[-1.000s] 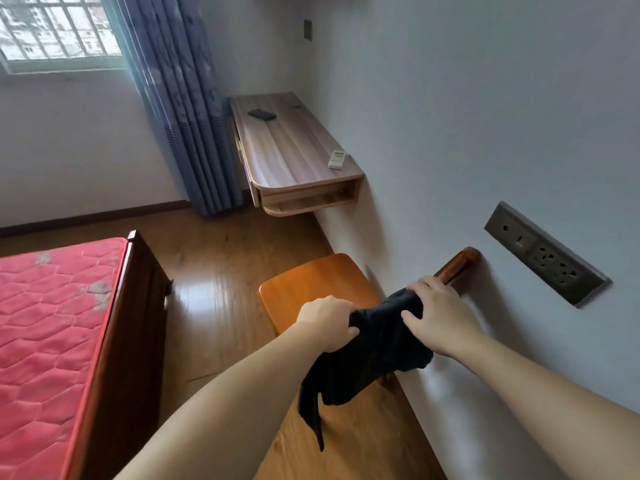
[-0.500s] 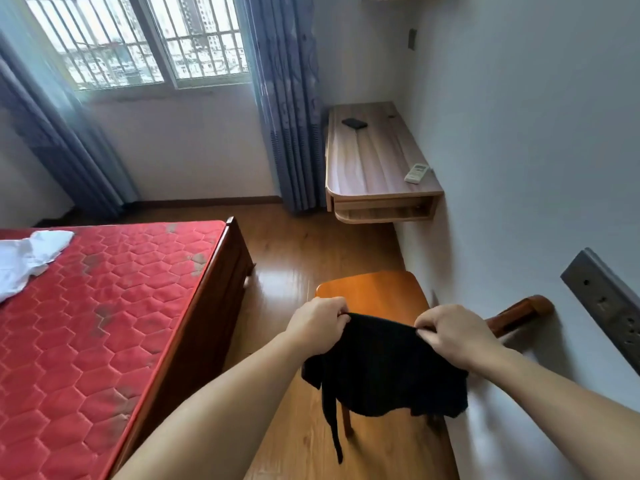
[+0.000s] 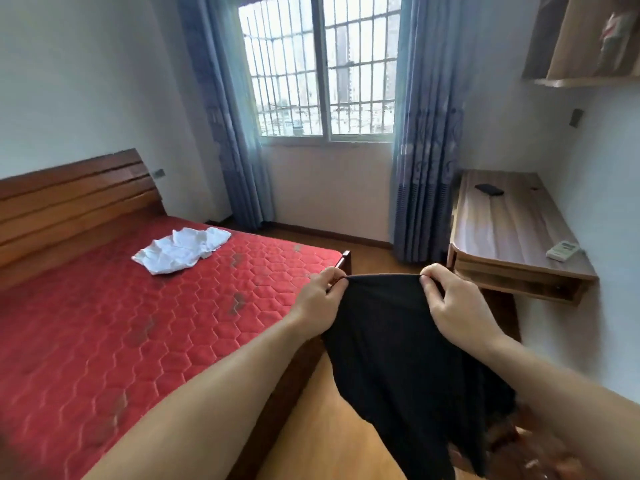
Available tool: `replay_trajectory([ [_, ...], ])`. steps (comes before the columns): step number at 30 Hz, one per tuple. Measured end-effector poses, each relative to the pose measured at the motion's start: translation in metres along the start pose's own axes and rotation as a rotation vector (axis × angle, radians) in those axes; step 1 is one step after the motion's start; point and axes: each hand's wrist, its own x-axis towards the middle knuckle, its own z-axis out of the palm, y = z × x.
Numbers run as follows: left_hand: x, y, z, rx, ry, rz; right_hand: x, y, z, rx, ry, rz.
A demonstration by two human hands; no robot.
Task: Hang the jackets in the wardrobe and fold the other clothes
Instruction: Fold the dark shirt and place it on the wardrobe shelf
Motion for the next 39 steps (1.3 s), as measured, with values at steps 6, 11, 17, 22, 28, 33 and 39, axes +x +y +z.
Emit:
replay_trajectory([
  [6,-0.091,-0.047,-0.149,0.097,0.149,-0.009,-0.013,-0.118,0.088,-0.074,-0.086,-0.187],
  [11,-0.186,-0.078,-0.278,0.305,0.13,-0.037,-0.027,-0.217,0.151,-0.355,-0.189,-0.556],
  [17,-0.257,-0.125,-0.383,0.778,0.13,-0.229,-0.032,-0.315,0.231,-0.378,-0.289,-0.723],
  [22,-0.284,-0.177,-0.455,0.869,0.306,-0.357,-0.027,-0.376,0.31,-0.337,-0.434,-0.87],
  [28,-0.288,-0.243,-0.552,1.055,0.308,-0.464,-0.002,-0.426,0.431,-0.362,-0.474,-0.937],
  [33,-0.278,-0.291,-0.648,1.024,0.278,-0.63,0.034,-0.475,0.53,-0.185,-0.457,-0.836],
  [39,-0.264,-0.329,-0.738,0.883,0.369,-0.661,0.065,-0.557,0.6,-0.066,-0.473,-0.739],
])
